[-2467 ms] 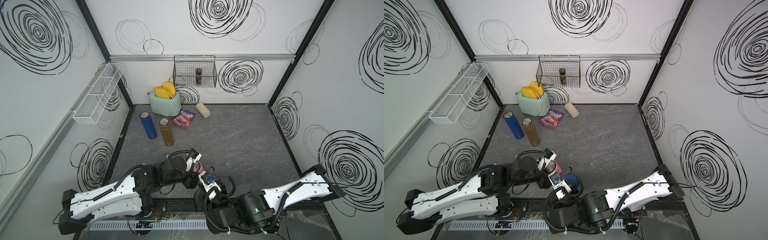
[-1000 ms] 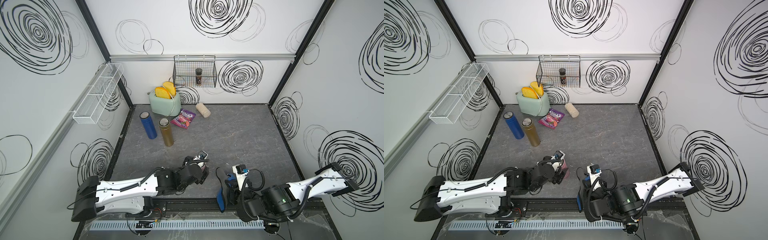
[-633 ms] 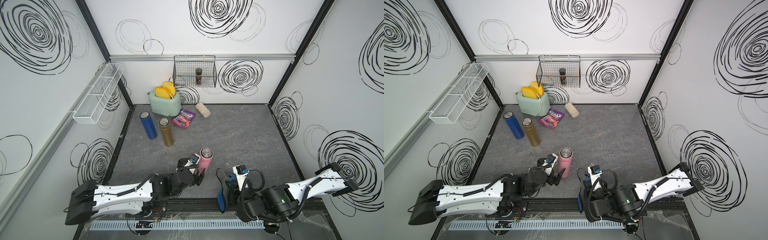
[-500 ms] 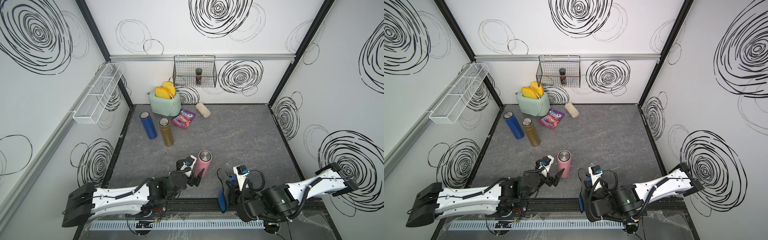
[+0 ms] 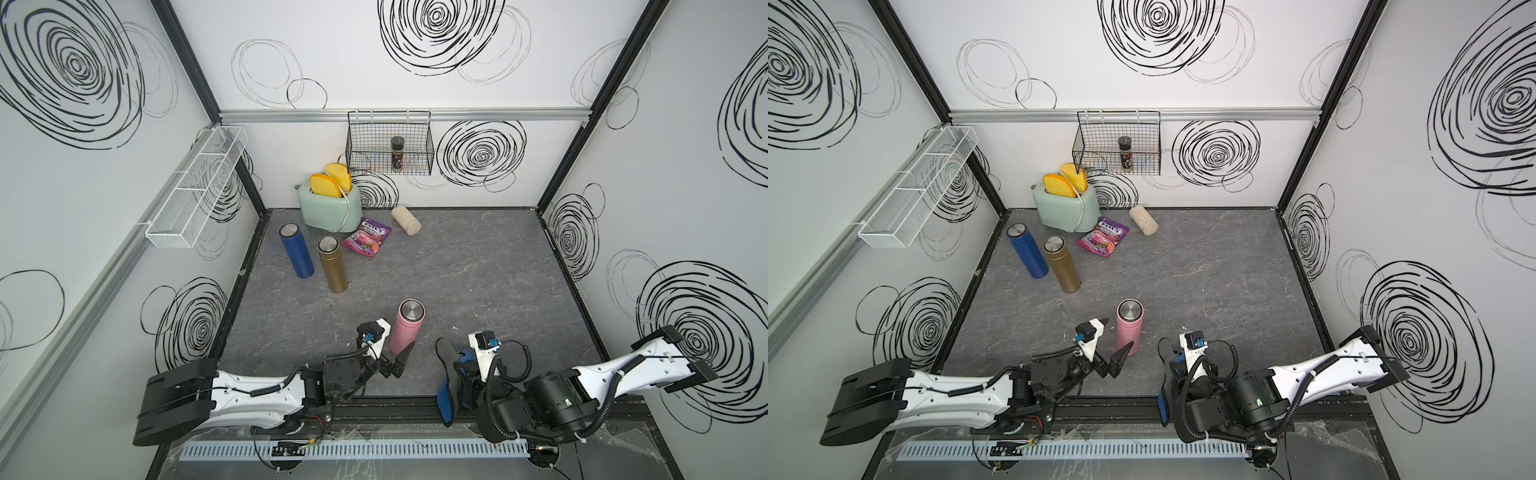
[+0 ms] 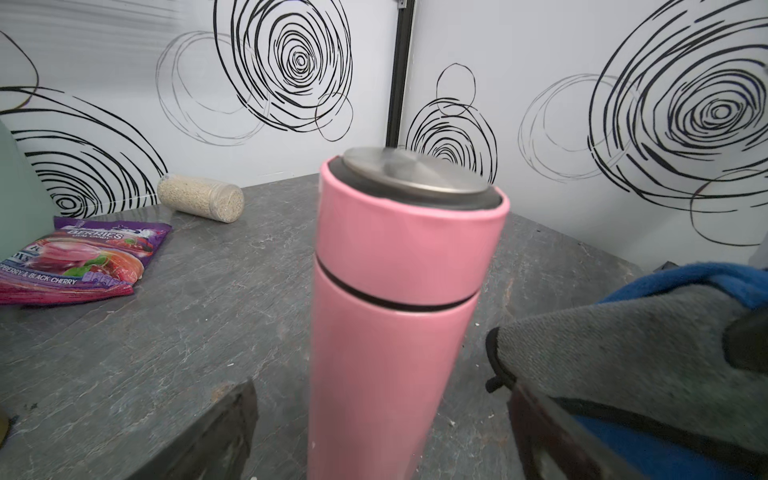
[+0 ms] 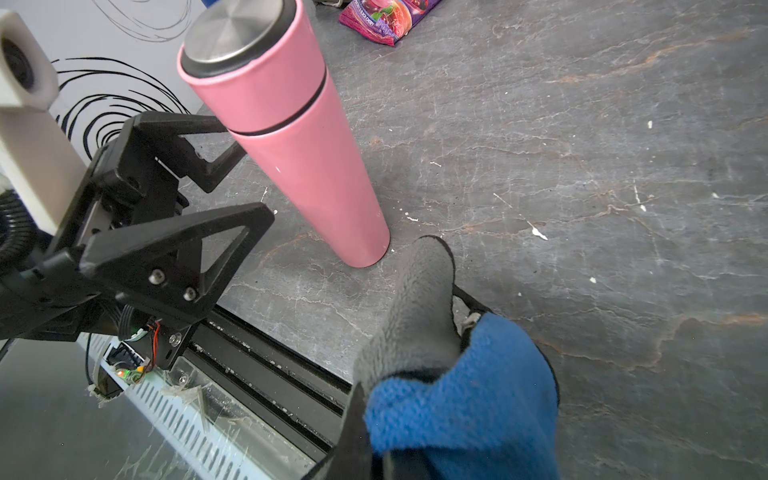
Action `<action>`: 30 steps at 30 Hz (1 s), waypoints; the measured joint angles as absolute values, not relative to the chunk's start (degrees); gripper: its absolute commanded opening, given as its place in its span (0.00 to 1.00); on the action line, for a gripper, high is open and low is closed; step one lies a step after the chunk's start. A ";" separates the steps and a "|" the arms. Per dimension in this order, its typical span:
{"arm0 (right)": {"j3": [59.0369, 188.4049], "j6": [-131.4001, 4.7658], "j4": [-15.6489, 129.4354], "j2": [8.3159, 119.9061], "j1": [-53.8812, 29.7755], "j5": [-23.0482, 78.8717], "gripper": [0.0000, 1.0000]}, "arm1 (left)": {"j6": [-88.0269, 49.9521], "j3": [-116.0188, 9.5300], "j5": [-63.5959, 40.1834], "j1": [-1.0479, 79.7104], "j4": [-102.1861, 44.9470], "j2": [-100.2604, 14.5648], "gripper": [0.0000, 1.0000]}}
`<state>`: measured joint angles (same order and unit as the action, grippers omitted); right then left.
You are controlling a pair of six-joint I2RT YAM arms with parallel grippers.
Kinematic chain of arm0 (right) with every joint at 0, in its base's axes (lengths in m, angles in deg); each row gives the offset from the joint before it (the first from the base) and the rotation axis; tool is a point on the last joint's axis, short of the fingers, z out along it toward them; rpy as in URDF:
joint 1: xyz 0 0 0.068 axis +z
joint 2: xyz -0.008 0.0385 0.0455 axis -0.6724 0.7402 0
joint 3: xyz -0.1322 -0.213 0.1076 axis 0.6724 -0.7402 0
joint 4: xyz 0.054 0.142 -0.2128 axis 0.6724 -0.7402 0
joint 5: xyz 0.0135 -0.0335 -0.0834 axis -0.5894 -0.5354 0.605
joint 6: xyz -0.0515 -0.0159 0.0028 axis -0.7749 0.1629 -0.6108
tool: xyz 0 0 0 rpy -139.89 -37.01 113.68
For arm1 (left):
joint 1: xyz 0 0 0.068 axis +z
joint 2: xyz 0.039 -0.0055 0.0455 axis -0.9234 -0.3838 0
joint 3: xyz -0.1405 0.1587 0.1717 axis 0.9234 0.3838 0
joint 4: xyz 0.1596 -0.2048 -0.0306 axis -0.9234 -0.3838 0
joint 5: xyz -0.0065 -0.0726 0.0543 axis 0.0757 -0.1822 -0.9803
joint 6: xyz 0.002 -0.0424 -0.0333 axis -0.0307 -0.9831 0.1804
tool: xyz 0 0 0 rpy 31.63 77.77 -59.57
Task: Wipe the surface of the thermos
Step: Place the thermos at the center of the board, then pick up the thermos from the center of the board.
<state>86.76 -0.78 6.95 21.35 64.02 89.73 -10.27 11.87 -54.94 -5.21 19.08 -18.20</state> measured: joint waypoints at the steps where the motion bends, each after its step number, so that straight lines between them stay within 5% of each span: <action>1: 86.63 -0.69 6.93 21.35 64.02 89.69 0.00 | -9.61 11.87 -54.94 -5.21 21.02 -19.51 0.98; 30: 84.49 1.95 6.45 20.04 64.05 88.09 0.00 | -6.77 11.70 -60.45 -3.00 55.77 -52.45 1.00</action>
